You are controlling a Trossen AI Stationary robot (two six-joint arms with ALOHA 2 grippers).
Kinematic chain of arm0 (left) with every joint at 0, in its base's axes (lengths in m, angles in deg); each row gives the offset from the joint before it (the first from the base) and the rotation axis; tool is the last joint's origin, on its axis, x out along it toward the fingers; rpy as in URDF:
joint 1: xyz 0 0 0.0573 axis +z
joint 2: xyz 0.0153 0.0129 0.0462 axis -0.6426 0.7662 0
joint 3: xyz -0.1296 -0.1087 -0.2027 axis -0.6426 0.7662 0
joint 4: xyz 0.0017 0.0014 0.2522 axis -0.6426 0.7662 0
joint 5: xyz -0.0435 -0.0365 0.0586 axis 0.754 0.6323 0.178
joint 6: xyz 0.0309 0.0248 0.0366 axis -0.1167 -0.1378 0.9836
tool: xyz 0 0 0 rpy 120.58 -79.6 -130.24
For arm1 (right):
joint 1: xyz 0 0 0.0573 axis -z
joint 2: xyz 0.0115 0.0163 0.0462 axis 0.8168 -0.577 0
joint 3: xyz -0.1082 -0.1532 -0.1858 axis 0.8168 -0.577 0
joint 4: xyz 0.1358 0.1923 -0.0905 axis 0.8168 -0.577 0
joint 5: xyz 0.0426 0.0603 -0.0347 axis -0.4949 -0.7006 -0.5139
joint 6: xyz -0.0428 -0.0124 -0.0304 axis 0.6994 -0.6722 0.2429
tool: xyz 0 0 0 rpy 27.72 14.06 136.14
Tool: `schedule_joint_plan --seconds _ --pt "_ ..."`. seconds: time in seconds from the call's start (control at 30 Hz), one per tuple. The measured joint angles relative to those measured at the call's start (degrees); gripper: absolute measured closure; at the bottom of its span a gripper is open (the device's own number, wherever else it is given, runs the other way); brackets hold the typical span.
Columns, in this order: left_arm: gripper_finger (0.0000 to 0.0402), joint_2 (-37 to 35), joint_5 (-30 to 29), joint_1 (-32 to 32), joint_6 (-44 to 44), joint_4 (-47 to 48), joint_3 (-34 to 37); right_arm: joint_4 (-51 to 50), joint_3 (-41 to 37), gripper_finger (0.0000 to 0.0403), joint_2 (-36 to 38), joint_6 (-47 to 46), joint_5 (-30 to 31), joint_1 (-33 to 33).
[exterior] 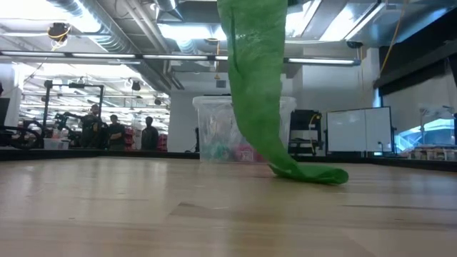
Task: Roll bandage
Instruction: Roll the green bandage
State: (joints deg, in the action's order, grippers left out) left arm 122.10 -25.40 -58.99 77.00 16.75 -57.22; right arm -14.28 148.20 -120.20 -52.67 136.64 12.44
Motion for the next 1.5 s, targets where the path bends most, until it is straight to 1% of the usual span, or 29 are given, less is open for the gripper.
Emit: schedule_joint_plan --seconds 0.07,0.17,0.2,0.27,0.37,0.4,0.47,0.6,0.8,0.9,1.03,1.13,1.2,1.37,1.4,1.5 --pt "0.0400 0.0 0.0 0.0 0.1 0.0 0.0 7.8 -5.1 0.0176 1.7 1.0 0.5 0.5" --pt "0.0400 0.0 0.0 0.0 0.2 -0.1 0.0 24.0 -11.8 0.0176 2.6 6.3 0.2 0.8" --pt "0.0400 0.0 0.0 0.0 0.2 -0.1 0.0 29.8 -13.5 0.0176 2.5 8.7 -0.6 0.9" --pt "0.0400 0.0 0.0 0.0 0.2 -0.1 0.0 39.7 -15.3 0.0176 2.3 14.1 -4.9 1.0" --pt "0.0400 0.0 0.0 0.0 0.2 -0.1 0.0 45.7 -15.8 0.0176 1.5 21.3 -12.6 2.3" --pt "0.0400 0.0 0.0 0.0 0.2 -0.1 0.0 47.1 -15.5 0.0176 1.4 22.5 -14.4 2.4" --pt "0.0400 0.0 0.0 0.0 0.2 0.1 0.0 50.4 -14.5 0.0176 1.5 22.7 -15.9 3.2" --pt "0.0400 0.0 0.1 0.0 0.3 0.4 0.0 50.9 -13.7 0.0176 1.6 21.6 -13.7 5.2" --pt "0.0400 0.2 0.3 0.0 0.2 1.3 0.0 50.9 -13.7 0.0176 -1.9 19.7 -16.3 10.3" --pt "0.0400 0.2 1.0 0.0 0.2 1.1 0.0 51.1 -13.7 0.0176 -4.0 19.6 -16.3 12.8" --pt "0.0400 0.2 2.5 0.0 0.0 1.2 0.0 55.8 -13.7 0.0176 -6.3 19.9 -20.2 15.5" --pt "0.0400 0.2 5.4 0.0 -0.3 1.1 0.0 59.4 -13.7 0.0176 -7.2 22.5 -20.5 17.4" --pt "0.0400 0.2 7.3 -0.1 -0.3 1.2 0.0 60.0 -13.7 0.0176 -7.4 23.5 -21.7 18.8" --pt "0.0400 0.2 7.6 -0.1 -1.4 1.1 0.0 61.8 -13.7 0.0177 -7.4 24.4 -30.8 20.4" --pt "0.0400 0.2 7.6 -0.1 -1.4 1.1 0.0 62.6 -13.7 0.0180 -7.4 24.9 -31.9 20.4" --pt "0.0400 0.4 7.6 0.0 -1.4 1.1 0.0 64.6 -13.7 0.0203 -8.0 27.8 -30.3 20.3"
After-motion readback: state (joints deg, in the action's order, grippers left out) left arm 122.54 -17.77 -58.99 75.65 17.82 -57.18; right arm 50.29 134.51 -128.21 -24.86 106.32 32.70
